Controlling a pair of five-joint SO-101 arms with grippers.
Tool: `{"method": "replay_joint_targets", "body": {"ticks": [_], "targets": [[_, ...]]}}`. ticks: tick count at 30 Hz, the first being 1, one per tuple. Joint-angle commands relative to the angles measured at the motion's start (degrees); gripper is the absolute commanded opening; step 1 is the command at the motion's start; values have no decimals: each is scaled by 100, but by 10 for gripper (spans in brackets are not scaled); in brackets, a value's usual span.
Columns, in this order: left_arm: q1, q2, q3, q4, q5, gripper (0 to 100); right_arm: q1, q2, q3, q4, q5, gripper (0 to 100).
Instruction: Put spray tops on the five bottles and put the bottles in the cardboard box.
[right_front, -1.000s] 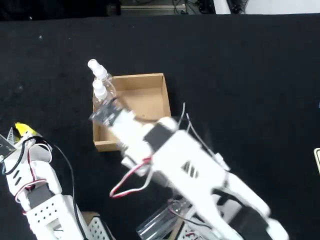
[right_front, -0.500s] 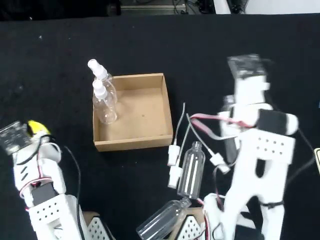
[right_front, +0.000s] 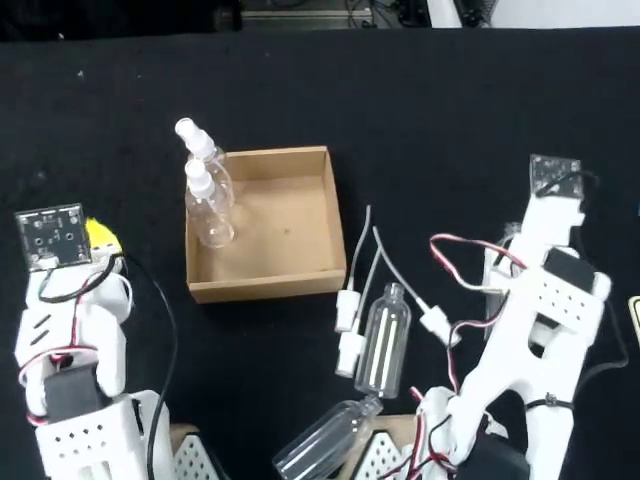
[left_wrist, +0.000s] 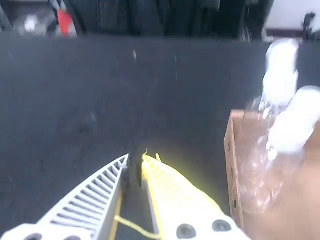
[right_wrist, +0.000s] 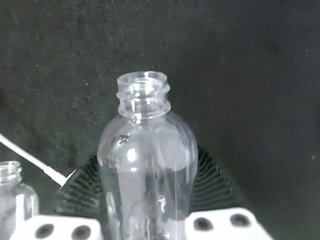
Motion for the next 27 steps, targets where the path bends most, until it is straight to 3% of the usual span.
{"method": "replay_joint_targets", "body": {"ticks": [1, 8, 11, 17, 23, 27], "targets": [[110, 53, -1191, 35, -387, 30, 114, -4, 338, -651, 18, 35], [1156, 1108, -2923, 79, -536, 30, 185, 13, 523, -791, 0, 35], [2009, 2242, -3776, 378, -536, 30, 457, 4, 505, -800, 0, 35], [4084, 4009, -5086, 1758, -545, 36, 932, 13, 479, -800, 53, 35], [5253, 5134, -4945, 2462, -510, 241, 1064, 13, 505, -914, 62, 35], [5578, 5468, -4242, 2470, -492, 266, 1231, 13, 479, -1002, 62, 35]]}}
